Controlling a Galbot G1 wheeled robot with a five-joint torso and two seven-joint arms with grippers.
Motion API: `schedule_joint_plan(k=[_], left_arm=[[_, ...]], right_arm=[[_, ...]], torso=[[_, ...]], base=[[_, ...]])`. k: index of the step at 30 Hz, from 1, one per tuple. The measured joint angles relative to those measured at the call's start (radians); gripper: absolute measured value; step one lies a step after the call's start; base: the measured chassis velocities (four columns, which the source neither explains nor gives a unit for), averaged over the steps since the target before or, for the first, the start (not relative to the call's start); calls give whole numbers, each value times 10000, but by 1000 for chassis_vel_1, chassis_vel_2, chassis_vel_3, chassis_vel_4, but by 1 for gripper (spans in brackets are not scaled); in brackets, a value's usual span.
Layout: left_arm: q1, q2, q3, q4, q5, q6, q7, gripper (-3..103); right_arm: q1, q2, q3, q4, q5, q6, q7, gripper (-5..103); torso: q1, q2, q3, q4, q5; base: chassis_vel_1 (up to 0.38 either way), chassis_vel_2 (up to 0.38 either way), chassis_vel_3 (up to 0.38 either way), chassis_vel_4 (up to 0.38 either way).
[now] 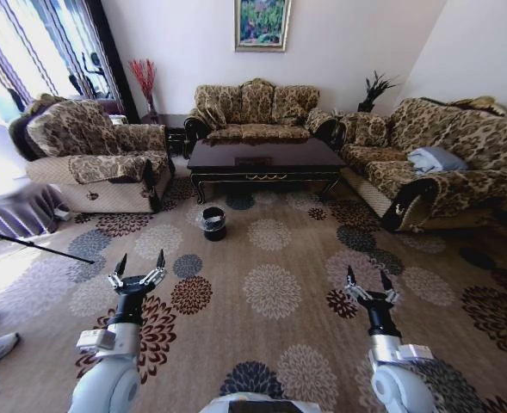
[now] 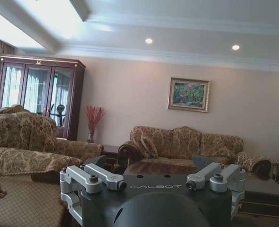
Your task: Move to the front of the table and pick up the trash from the floor, then place it into the trash bin.
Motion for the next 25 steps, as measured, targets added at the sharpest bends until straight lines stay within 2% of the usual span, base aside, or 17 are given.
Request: schedule_joint_plan(k=[13,25], left_arm=[[12,-14,-4,-15,12,-41,78,100],[53,-34,2,-76,-2,12,-157,100]], right_arm=[[-32,32,1,29,-1,48,-130,100],[-49,33,-56,177,60,54,-59,100]], torso=[[-10,-24,-12,0,0],[-15,-37,-18,-1,0]], base=[[0,0,0,0],[0,0,0,0]])
